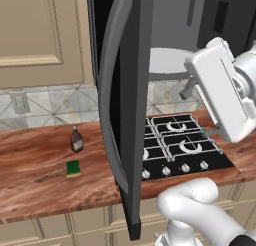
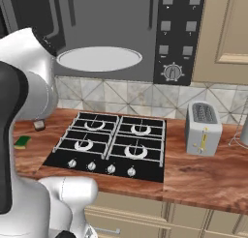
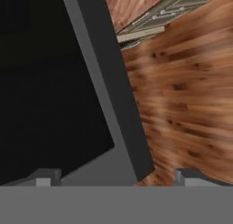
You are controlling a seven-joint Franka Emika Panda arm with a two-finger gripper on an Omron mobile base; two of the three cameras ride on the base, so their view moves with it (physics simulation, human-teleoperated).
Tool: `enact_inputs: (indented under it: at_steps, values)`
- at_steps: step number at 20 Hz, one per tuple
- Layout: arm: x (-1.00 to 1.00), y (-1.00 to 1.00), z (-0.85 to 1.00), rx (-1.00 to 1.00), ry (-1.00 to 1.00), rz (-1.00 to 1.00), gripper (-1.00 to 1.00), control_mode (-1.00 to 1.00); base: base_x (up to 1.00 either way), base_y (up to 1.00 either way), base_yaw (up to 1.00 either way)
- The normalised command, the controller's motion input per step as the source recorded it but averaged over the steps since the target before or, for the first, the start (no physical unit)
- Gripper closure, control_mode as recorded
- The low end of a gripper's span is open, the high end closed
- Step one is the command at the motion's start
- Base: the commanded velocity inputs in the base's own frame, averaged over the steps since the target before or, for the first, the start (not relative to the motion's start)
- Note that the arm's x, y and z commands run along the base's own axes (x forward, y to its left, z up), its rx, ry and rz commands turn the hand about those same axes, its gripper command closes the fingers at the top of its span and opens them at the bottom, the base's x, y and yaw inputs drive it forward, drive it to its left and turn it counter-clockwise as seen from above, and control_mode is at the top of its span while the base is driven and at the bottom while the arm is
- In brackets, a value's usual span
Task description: Place the sponge inside the microwave to prepare for sanitizing.
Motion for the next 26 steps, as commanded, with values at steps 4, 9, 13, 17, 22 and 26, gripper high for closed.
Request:
enact_inputs:
  at_steps: [4, 9, 13, 17, 22, 26]
  values:
    - [0.25, -1.00, -1.00, -0.11, -0.17, -0.04, -1.00, -1.00, 0.00, 0.00, 0.00]
    - [0.70, -0.61, -0.28, -0.05, -0.26, 0.11, -1.00, -1.00, 0.00, 0.00, 0.00]
    - [0.10, -0.28, -0.06, -0.41, -0.32, 0.02, -1.00, -1.00, 0.00, 0.00, 0.00]
    - [-0.10, -0.17, -0.50, -0.74, -0.46, 0.10, -1.00, -1.00, 0.00, 0.00, 0.00]
    - [0.15, -0.55, -0.23, -0.56, -0.41, 0.16, -1.00, -1.00, 0.00, 0.00, 0.00]
    - [0.15, -0.53, -0.05, -0.39, -0.23, 0.04, -1.00, -1.00, 0.00, 0.00, 0.00]
